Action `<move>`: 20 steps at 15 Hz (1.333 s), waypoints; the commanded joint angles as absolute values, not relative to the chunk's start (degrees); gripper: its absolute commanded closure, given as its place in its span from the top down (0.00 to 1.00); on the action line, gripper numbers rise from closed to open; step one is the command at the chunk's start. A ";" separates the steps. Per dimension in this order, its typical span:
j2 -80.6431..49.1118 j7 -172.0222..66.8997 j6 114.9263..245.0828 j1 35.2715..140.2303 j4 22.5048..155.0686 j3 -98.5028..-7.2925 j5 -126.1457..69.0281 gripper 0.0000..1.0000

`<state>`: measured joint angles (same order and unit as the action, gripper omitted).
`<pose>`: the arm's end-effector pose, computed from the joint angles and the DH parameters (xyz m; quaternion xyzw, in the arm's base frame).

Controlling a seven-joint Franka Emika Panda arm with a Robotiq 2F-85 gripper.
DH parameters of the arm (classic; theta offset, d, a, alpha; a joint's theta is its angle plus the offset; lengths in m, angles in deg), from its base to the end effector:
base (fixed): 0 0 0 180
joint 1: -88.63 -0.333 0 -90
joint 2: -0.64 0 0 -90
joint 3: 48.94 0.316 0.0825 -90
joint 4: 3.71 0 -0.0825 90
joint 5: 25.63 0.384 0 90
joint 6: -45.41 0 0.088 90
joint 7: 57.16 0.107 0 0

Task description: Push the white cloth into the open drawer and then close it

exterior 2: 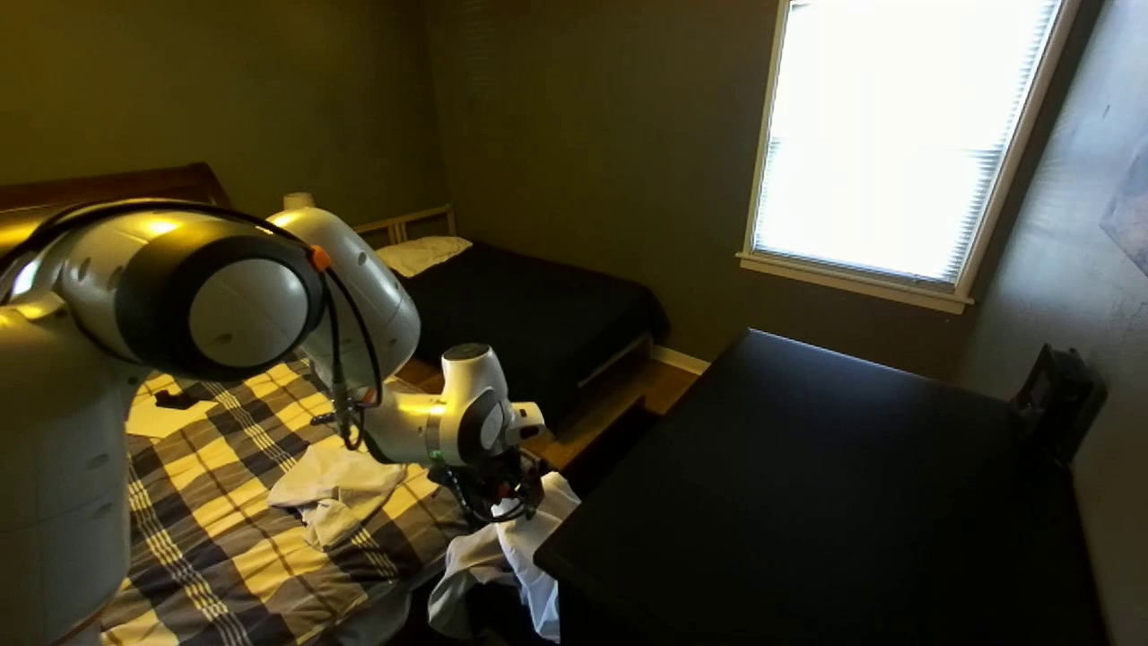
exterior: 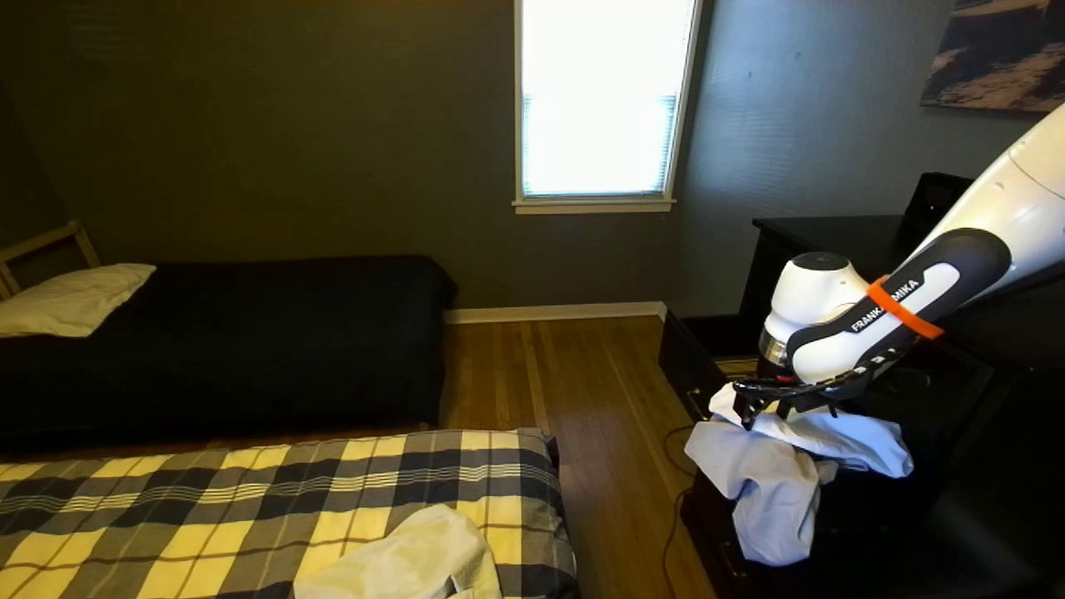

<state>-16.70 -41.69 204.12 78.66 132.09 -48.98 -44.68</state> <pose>0.5057 0.1028 0.2057 0.9912 0.1033 0.0616 0.0554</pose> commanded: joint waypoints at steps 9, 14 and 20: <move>-17.71 -43.21 205.04 77.65 130.69 -50.94 -44.52 0.00; -12.96 -38.44 201.75 77.41 131.23 -52.62 -42.87 0.01; -9.64 -23.19 203.35 76.91 130.97 -59.28 -52.77 0.01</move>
<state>-11.33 -32.94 202.67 78.08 130.24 -54.91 -45.17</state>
